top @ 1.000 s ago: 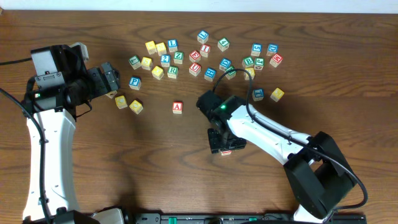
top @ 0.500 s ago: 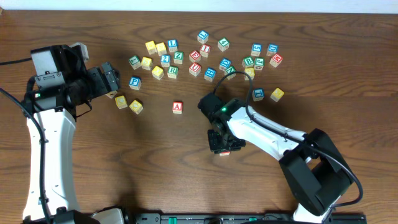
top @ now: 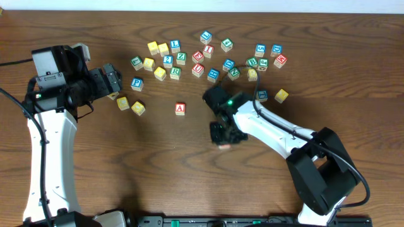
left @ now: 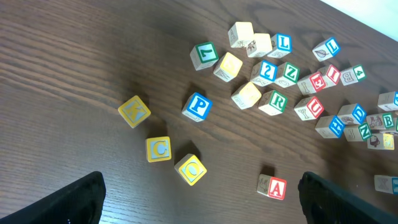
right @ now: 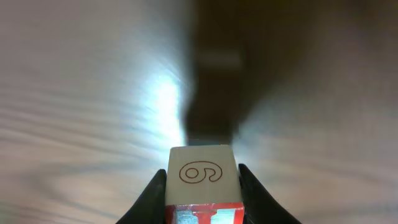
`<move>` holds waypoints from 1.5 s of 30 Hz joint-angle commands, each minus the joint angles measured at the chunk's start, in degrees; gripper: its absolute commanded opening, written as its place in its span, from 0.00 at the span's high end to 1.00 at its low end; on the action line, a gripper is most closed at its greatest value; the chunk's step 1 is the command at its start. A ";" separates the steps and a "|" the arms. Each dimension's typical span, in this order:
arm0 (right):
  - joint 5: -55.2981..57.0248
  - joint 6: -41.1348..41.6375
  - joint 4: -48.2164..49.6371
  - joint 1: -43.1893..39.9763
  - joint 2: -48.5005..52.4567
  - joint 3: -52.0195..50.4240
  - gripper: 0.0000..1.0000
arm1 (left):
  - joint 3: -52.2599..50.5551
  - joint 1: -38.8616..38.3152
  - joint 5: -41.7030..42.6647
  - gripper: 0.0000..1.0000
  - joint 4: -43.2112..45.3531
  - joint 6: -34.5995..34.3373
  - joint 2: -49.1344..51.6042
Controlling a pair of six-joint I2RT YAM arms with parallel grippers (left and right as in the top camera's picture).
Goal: Spell out AI2
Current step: 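Carry the 'I' block and place it right of the 'A' block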
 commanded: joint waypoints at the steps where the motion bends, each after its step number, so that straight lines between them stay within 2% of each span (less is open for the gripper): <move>1: -0.26 -2.47 4.26 -0.11 0.26 4.57 0.82 | 1.40 0.13 -0.33 0.02 -0.13 0.74 0.55; 8: 3.78 -1.55 17.64 0.20 0.46 5.29 0.82 | 1.40 0.13 -0.33 0.02 -0.15 0.74 0.55; 15: 5.46 -0.83 22.91 0.46 2.25 5.44 0.79 | 1.40 0.13 -0.33 0.02 -0.13 0.72 0.55; 19: 5.88 0.26 21.70 1.25 5.01 7.72 0.75 | 1.40 0.13 -0.33 0.03 -0.13 0.74 0.55; 30: 6.71 0.00 7.96 2.38 15.76 25.33 0.75 | 1.40 0.13 -0.33 0.02 -0.20 0.72 0.55; 45: 6.78 2.99 6.75 2.58 18.69 25.94 0.75 | 1.40 0.09 -0.31 0.02 -0.79 0.72 0.55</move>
